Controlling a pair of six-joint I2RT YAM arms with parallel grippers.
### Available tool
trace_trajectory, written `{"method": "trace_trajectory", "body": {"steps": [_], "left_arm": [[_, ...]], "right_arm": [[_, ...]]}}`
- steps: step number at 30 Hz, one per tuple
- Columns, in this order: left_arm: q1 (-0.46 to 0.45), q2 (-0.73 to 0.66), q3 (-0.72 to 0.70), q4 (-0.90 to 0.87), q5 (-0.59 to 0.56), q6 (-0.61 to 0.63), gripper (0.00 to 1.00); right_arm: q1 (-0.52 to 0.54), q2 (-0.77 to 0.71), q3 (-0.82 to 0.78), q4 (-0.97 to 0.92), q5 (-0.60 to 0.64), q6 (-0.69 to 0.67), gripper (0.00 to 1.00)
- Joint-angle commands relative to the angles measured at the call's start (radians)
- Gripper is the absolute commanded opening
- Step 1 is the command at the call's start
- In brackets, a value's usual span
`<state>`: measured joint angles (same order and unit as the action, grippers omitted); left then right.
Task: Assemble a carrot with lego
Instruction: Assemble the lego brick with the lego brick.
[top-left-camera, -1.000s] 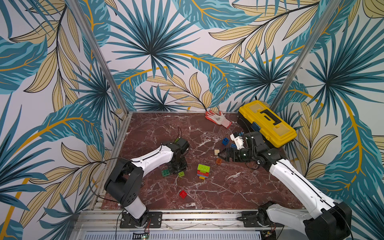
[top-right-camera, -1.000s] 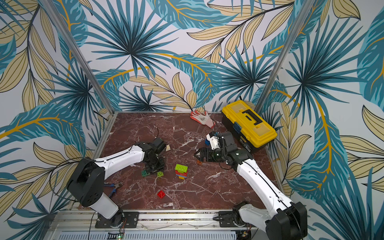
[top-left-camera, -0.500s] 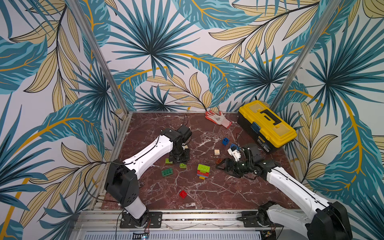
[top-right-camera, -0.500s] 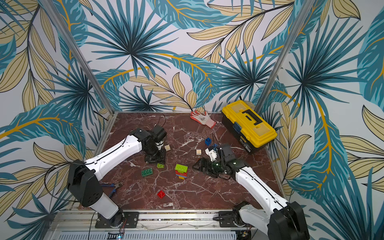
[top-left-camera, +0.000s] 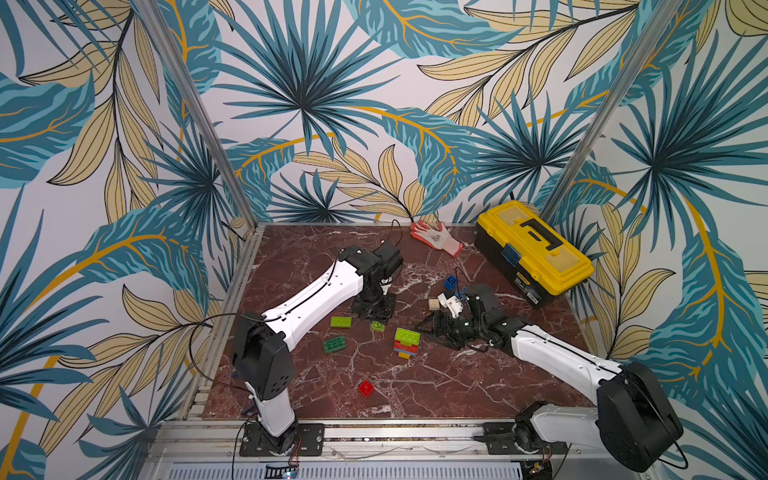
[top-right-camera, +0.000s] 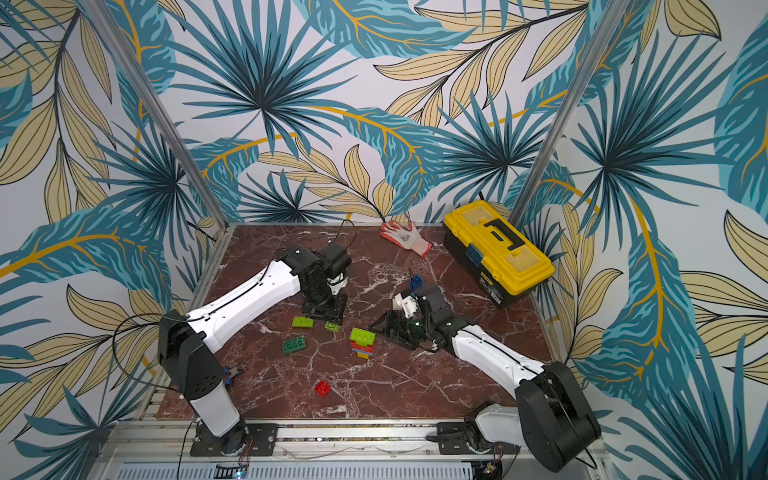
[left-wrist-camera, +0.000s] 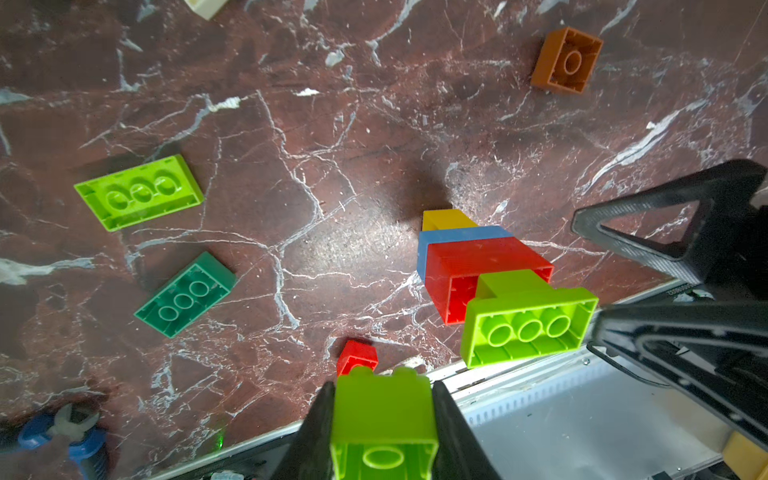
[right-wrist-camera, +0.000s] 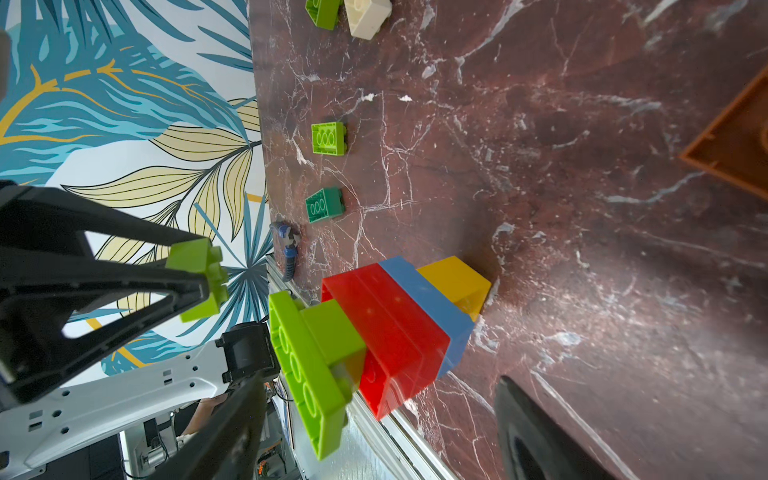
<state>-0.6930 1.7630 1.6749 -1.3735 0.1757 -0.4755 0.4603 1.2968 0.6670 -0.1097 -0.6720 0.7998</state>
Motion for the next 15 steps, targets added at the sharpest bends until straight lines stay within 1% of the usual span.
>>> {"method": "trace_trajectory", "body": {"steps": [1, 7, 15], "left_arm": [[-0.017, 0.012, 0.042, -0.032, -0.001, 0.022, 0.29], [-0.033, 0.033, 0.073, -0.032, 0.006, 0.02, 0.29], [-0.06, 0.072, 0.109, -0.032, 0.019, 0.017, 0.28]], "right_arm": [[0.014, 0.025, -0.027, 0.069, -0.006, 0.021, 0.84], [0.027, 0.048, -0.046, 0.118, -0.021, 0.033, 0.82], [0.03, 0.038, -0.064, 0.128, -0.032, 0.035, 0.8]]}}
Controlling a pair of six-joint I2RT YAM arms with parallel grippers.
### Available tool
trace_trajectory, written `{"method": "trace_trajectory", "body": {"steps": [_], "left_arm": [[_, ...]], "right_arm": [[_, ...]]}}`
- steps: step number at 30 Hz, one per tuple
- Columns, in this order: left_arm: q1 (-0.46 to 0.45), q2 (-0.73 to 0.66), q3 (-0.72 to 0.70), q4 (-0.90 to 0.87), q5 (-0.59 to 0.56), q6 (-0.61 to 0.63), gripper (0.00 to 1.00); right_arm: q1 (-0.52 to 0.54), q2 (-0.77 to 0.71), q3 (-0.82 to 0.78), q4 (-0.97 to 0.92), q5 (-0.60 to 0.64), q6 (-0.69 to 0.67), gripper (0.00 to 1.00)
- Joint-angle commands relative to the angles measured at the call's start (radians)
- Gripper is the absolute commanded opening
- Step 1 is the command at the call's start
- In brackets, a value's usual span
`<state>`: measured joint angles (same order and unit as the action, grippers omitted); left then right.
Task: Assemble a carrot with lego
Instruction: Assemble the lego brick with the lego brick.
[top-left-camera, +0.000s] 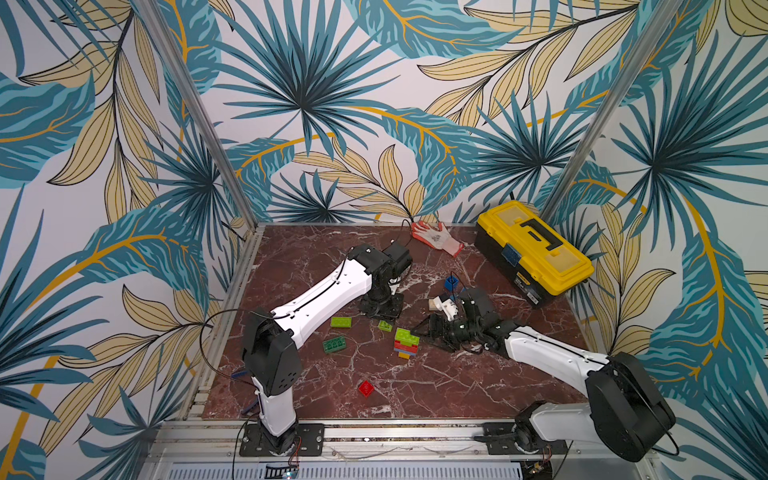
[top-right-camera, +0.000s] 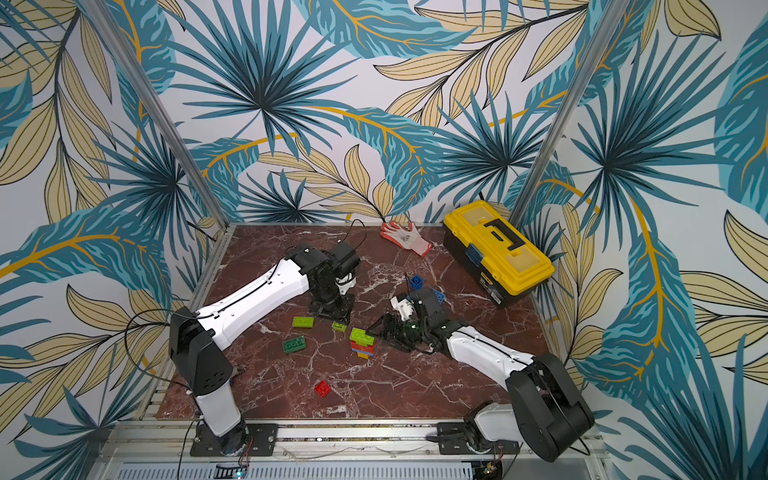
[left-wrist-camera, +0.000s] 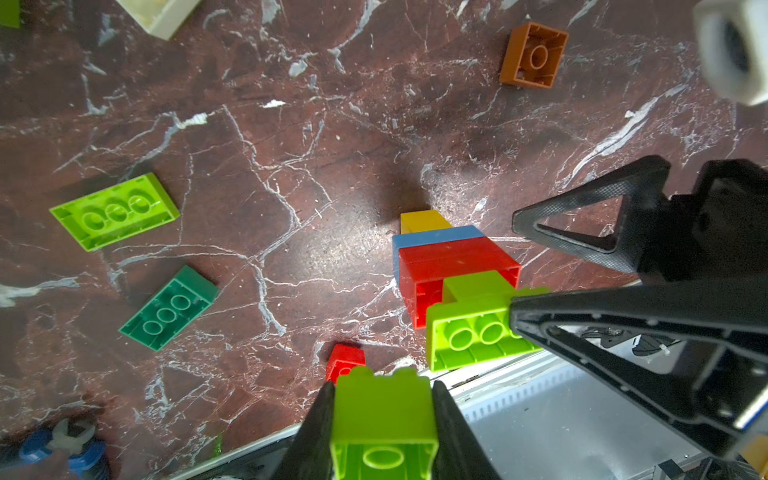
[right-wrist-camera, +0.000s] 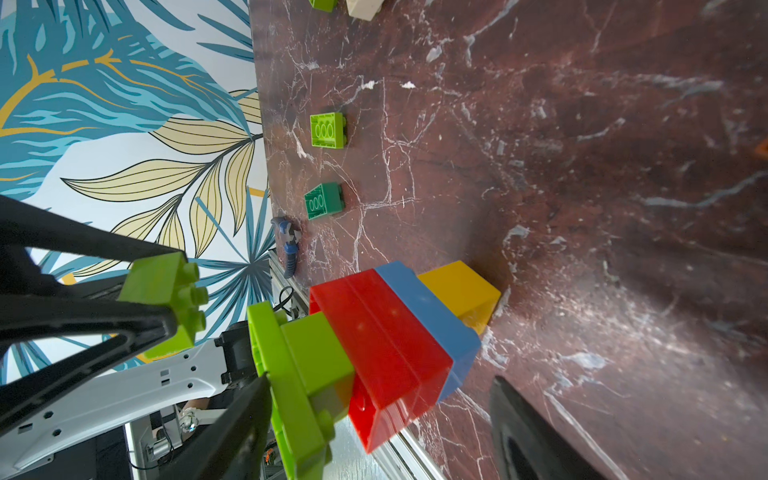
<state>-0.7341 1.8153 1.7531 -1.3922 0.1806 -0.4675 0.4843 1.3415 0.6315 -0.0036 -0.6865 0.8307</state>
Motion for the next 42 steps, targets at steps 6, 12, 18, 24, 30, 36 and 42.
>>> {"method": "trace_trajectory", "body": {"steps": [6, 12, 18, 24, 30, 36, 42], "left_arm": [[-0.047, 0.045, 0.047, -0.013, 0.034, 0.004, 0.28], [-0.059, 0.057, 0.042, -0.013, 0.031, -0.003, 0.27], [-0.06, 0.068, 0.049, -0.013, 0.012, -0.001, 0.26], [-0.059, 0.082, 0.071, -0.013, -0.004, 0.008, 0.26], [-0.059, 0.1, 0.081, -0.016, -0.006, 0.028, 0.25], [-0.06, 0.112, 0.082, -0.029, -0.028, 0.052, 0.25], [-0.061, 0.122, 0.082, -0.034, -0.022, 0.067, 0.24]], "right_arm": [[0.007, -0.023, -0.041, 0.02, -0.024, 0.004, 0.8], [0.007, -0.02, -0.046, 0.024, -0.031, 0.002, 0.79], [0.008, -0.018, -0.047, 0.025, -0.031, -0.002, 0.79], [0.007, -0.016, -0.05, 0.025, -0.036, -0.005, 0.79], [0.007, -0.016, -0.047, 0.022, -0.036, -0.005, 0.79], [0.007, -0.014, -0.043, 0.022, -0.037, -0.007, 0.79], [0.007, -0.011, -0.042, 0.02, -0.036, -0.008, 0.79]]}}
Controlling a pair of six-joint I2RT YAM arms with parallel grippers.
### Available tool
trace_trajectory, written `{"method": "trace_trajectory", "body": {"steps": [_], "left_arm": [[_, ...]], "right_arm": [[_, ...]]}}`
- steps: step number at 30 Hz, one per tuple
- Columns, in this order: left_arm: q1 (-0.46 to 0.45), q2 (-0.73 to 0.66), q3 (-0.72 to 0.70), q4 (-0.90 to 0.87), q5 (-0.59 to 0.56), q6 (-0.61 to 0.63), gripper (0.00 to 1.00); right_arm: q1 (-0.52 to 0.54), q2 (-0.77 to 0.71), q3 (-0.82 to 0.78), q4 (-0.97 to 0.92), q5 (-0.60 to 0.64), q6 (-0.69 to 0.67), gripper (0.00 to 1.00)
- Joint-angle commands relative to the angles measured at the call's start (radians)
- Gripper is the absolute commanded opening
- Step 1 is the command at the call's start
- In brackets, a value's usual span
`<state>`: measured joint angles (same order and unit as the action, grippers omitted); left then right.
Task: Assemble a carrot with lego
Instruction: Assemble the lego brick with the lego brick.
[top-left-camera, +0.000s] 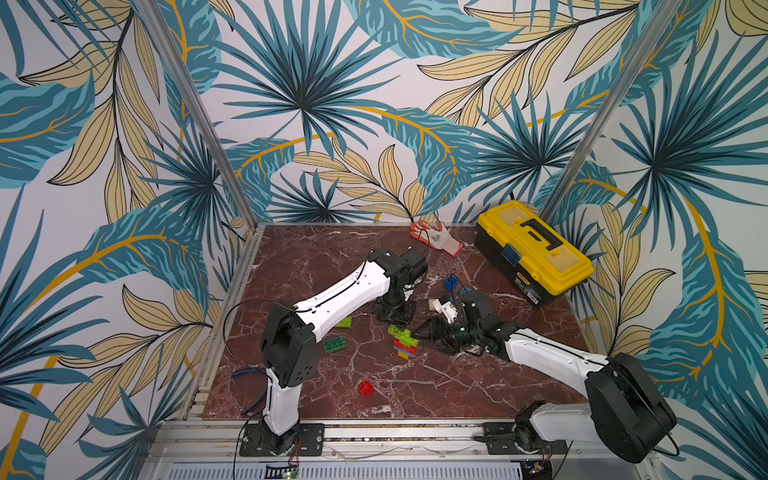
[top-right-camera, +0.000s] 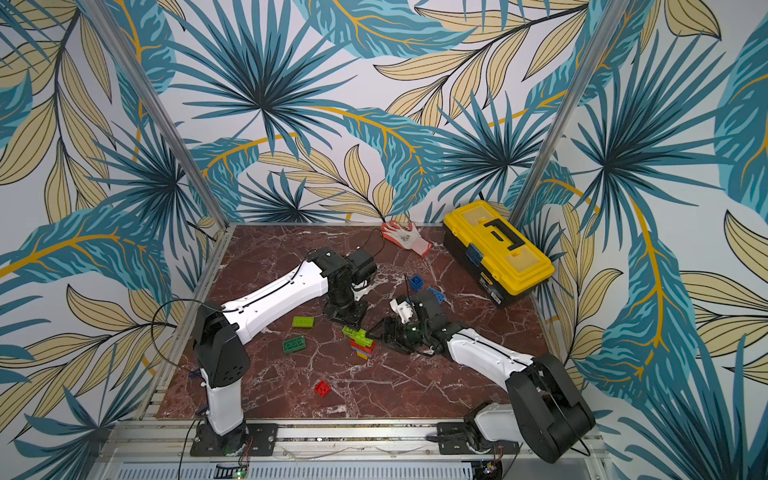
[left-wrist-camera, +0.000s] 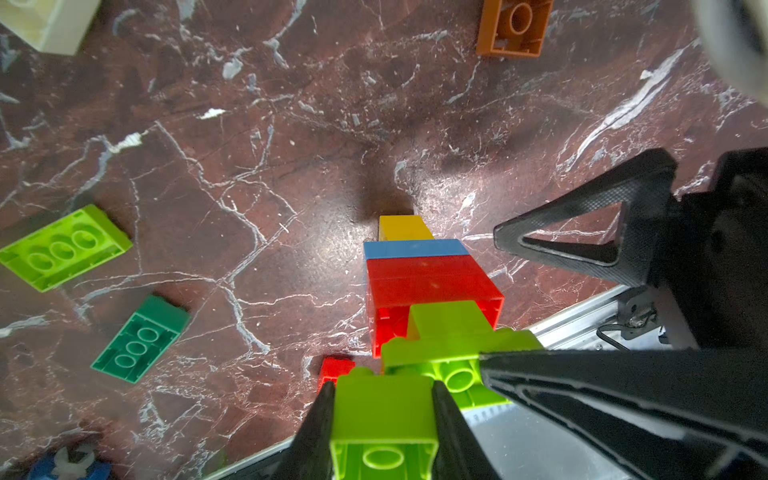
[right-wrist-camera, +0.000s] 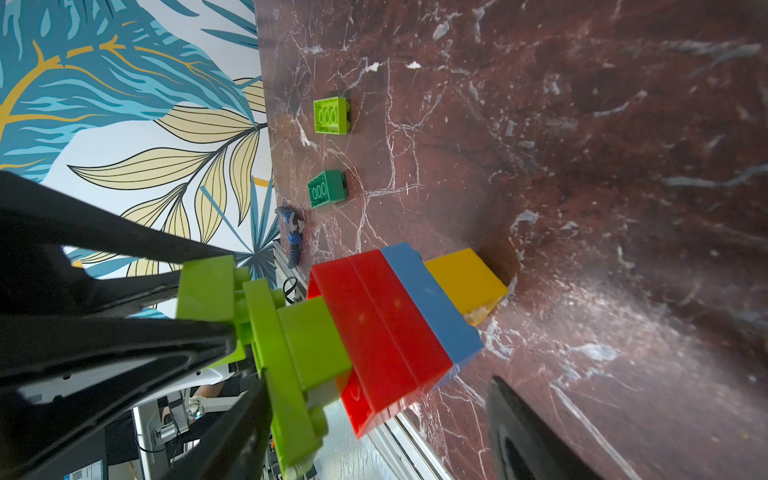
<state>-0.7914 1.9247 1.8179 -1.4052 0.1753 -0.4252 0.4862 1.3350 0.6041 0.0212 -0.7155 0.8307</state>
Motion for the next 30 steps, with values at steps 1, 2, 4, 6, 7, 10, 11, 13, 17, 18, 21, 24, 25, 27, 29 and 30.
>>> {"method": "trace_trajectory", "body": {"steps": [1, 2, 4, 6, 7, 10, 11, 13, 17, 18, 21, 24, 25, 27, 29, 30], "left_arm": [[-0.002, 0.012, 0.017, -0.023, -0.017, 0.028, 0.24], [-0.003, 0.013, 0.017, -0.026, -0.016, 0.033, 0.24], [-0.005, 0.014, 0.017, -0.036, -0.023, 0.043, 0.24], [-0.005, 0.018, 0.017, -0.05, -0.037, 0.053, 0.24], [-0.005, 0.02, 0.017, -0.055, -0.047, 0.057, 0.24], [-0.006, 0.029, 0.018, -0.071, -0.073, 0.069, 0.24], [-0.007, 0.034, 0.018, -0.073, -0.079, 0.075, 0.23], [-0.012, 0.044, 0.027, -0.085, -0.109, 0.089, 0.23], [-0.016, 0.062, 0.031, -0.091, -0.125, 0.095, 0.24], [-0.017, 0.067, 0.032, -0.09, -0.125, 0.093, 0.24], [-0.019, 0.074, 0.031, -0.089, -0.118, 0.081, 0.24], [-0.026, 0.076, 0.034, -0.088, -0.107, 0.074, 0.24], [-0.031, 0.076, 0.036, -0.088, -0.104, 0.071, 0.24], [-0.038, 0.078, 0.034, -0.088, -0.096, 0.065, 0.24], [-0.045, 0.081, 0.032, -0.088, -0.08, 0.059, 0.24], [-0.046, 0.083, 0.03, -0.086, -0.07, 0.057, 0.24]], "right_arm": [[0.005, -0.004, -0.014, -0.005, -0.007, -0.008, 0.79], [0.004, -0.003, -0.013, -0.005, -0.006, -0.009, 0.79], [0.004, 0.0, -0.01, -0.007, -0.004, -0.009, 0.79], [0.004, 0.004, -0.009, -0.007, -0.004, -0.01, 0.79], [0.004, 0.006, -0.009, -0.007, -0.003, -0.01, 0.79], [0.004, 0.007, -0.007, -0.007, -0.002, -0.011, 0.79], [0.005, 0.008, -0.006, -0.009, -0.001, -0.013, 0.79], [0.004, 0.009, 0.0, -0.016, -0.001, -0.017, 0.79], [0.004, 0.013, 0.005, -0.022, -0.005, -0.022, 0.79], [0.004, 0.015, 0.006, -0.023, -0.004, -0.023, 0.79], [0.004, 0.019, 0.008, -0.023, -0.005, -0.024, 0.79], [0.004, 0.021, 0.006, -0.021, -0.007, -0.027, 0.78], [0.005, 0.021, 0.005, -0.022, -0.007, -0.026, 0.78], [0.005, 0.022, 0.003, -0.021, -0.007, -0.028, 0.78], [0.004, 0.023, 0.0, -0.023, -0.009, -0.029, 0.78], [0.005, 0.021, 0.0, -0.026, -0.009, -0.03, 0.78]]}}
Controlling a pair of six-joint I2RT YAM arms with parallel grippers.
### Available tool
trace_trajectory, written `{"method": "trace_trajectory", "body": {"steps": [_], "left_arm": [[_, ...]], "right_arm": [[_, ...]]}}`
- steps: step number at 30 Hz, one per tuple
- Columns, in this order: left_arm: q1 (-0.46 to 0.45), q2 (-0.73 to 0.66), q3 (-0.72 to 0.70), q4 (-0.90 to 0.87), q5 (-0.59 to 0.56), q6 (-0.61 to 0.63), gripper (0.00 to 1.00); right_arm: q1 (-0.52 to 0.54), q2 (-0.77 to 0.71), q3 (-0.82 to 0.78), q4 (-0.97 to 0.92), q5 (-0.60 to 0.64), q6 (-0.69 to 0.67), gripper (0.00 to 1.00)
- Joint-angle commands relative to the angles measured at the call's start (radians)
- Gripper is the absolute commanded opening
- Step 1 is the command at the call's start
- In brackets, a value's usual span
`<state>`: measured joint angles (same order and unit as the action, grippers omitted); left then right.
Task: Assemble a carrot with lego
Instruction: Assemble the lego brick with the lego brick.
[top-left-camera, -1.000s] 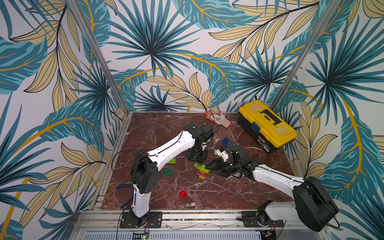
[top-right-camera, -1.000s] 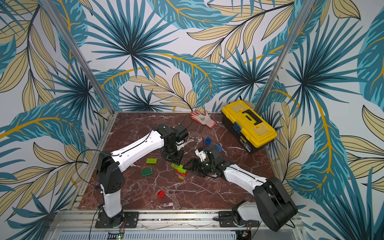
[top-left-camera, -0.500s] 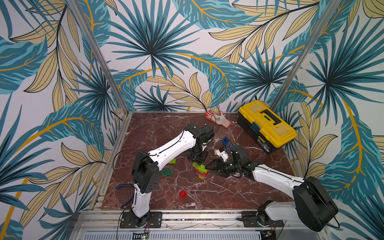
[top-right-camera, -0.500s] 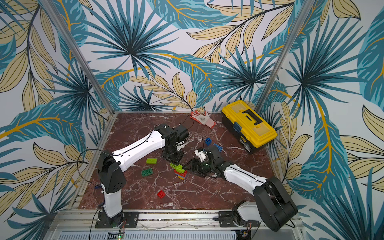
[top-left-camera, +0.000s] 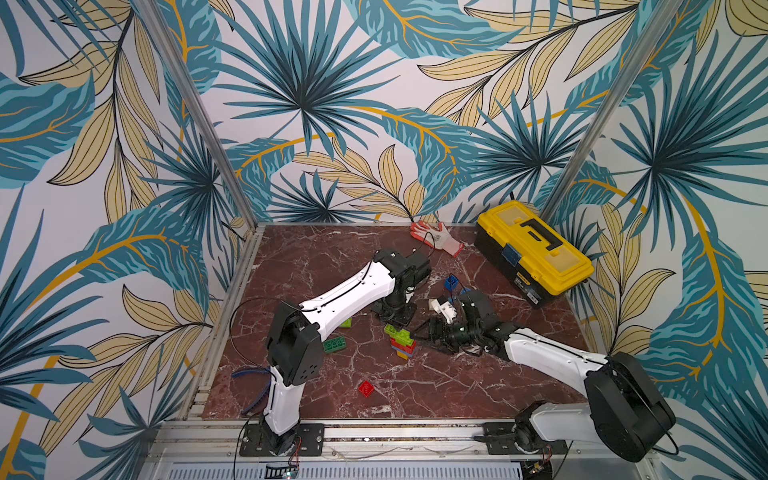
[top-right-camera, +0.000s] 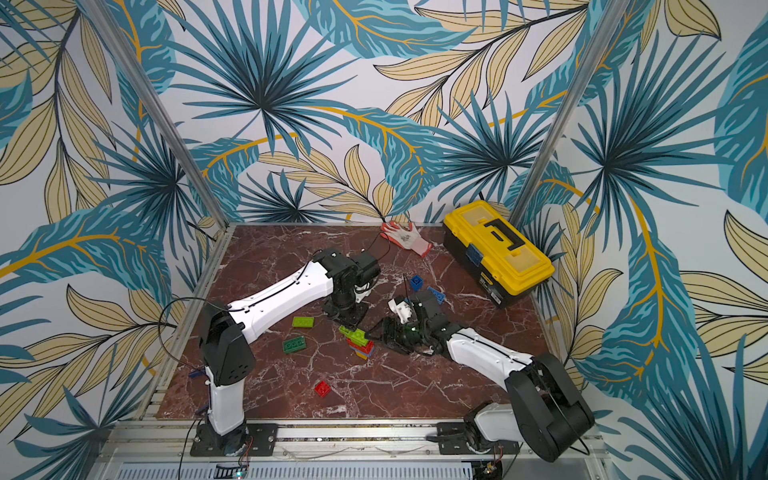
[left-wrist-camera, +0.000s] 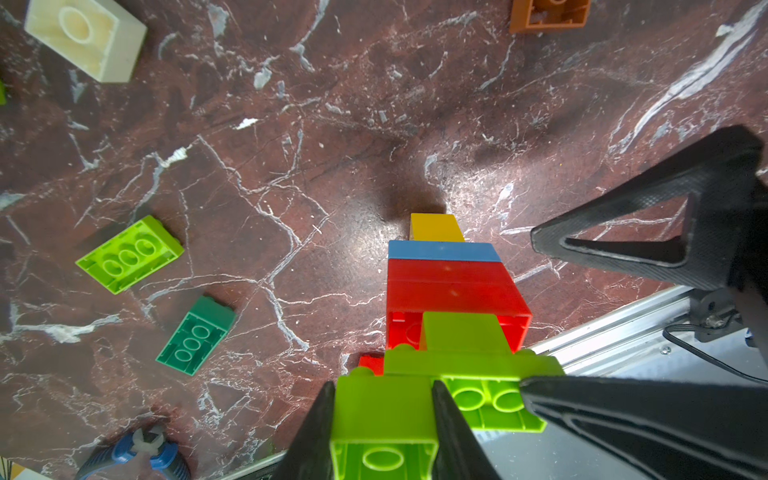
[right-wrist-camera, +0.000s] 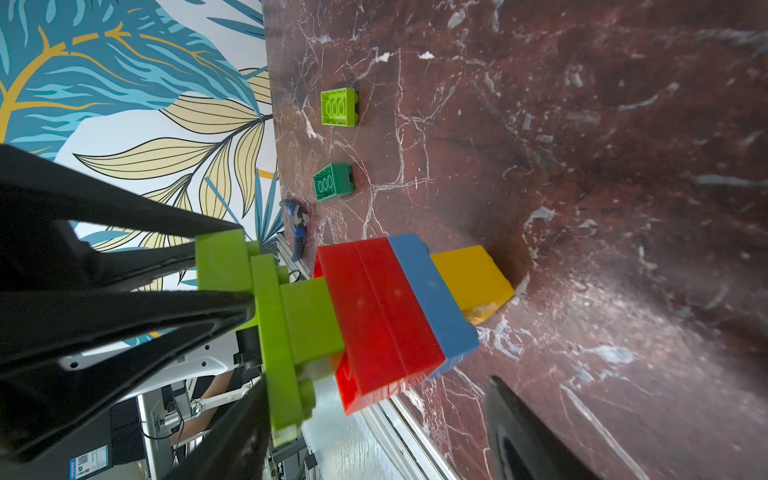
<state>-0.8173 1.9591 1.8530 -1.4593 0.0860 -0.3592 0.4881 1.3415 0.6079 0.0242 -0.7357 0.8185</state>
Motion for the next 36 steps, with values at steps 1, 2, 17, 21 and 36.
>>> {"method": "trace_trajectory", "body": {"steps": [1, 2, 17, 21, 36], "left_arm": [[-0.023, 0.05, -0.008, -0.031, 0.029, -0.011, 0.24], [-0.024, 0.051, -0.011, -0.03, 0.035, -0.014, 0.24], [-0.032, 0.046, -0.077, 0.025, 0.087, -0.027, 0.23], [-0.033, 0.028, -0.07, 0.026, 0.081, -0.032, 0.23], [-0.031, 0.003, -0.044, -0.007, 0.008, -0.039, 0.3]], "right_arm": [[0.002, 0.013, -0.003, -0.032, 0.013, -0.021, 0.78], [0.003, 0.01, -0.005, -0.036, 0.013, -0.024, 0.78], [-0.003, 0.0, 0.002, -0.102, 0.033, -0.065, 0.78], [-0.014, -0.013, 0.023, -0.168, 0.05, -0.1, 0.77], [-0.022, -0.004, 0.04, -0.196, 0.057, -0.114, 0.77]]}}
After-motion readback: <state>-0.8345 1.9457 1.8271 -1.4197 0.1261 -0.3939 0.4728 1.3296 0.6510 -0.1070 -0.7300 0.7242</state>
